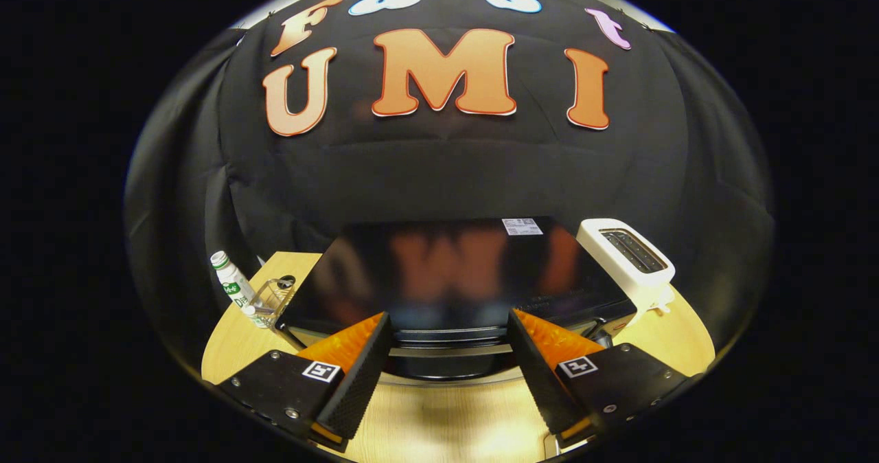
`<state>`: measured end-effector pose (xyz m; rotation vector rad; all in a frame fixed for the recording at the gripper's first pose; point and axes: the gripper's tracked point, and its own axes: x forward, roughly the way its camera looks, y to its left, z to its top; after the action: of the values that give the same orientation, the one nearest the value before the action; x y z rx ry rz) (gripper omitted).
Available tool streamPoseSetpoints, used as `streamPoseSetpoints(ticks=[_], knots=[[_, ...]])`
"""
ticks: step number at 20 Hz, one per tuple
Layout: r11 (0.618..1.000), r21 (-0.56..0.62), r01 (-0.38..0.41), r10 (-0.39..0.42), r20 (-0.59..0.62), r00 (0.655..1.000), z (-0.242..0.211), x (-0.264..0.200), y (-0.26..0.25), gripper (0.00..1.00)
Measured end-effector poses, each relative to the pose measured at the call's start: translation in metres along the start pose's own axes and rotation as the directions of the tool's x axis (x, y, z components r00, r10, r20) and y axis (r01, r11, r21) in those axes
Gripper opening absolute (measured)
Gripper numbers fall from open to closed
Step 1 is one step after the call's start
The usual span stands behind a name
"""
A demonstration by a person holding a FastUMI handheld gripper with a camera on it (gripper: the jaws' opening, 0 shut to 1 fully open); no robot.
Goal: Open the toaster oven, put the food inside, and close the toaster oven door.
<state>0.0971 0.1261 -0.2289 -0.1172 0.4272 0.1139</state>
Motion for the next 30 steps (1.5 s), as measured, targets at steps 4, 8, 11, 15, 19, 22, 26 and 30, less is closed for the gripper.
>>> streamPoseSetpoints(ticks=[4,8,11,15,19,22,26,30], knots=[[1.0,-0.007,0.008,-0.008,-0.011,1.0,-0.003,-0.008,-0.001,0.99],[1.0,-0.011,0.002,-0.003,-0.057,0.998,-0.015,-0.021,-0.001,1.0],[1.0,-0.013,-0.001,0.0,-0.078,0.997,-0.025,-0.035,-0.001,1.0],[1.0,-0.014,0.0,-0.001,-0.105,0.994,-0.041,-0.052,-0.001,1.0],[1.0,-0.022,-0.003,0.0,-0.121,0.993,-0.053,-0.063,-0.003,1.0],[1.0,-0.022,-0.002,-0.001,-0.128,0.992,-0.065,-0.071,-0.003,1.0],[1.0,-0.017,0.0,-0.002,-0.126,0.992,-0.079,-0.077,-0.003,1.0],[1.0,-0.019,-0.002,-0.001,-0.143,0.99,-0.099,-0.082,-0.003,1.0]])
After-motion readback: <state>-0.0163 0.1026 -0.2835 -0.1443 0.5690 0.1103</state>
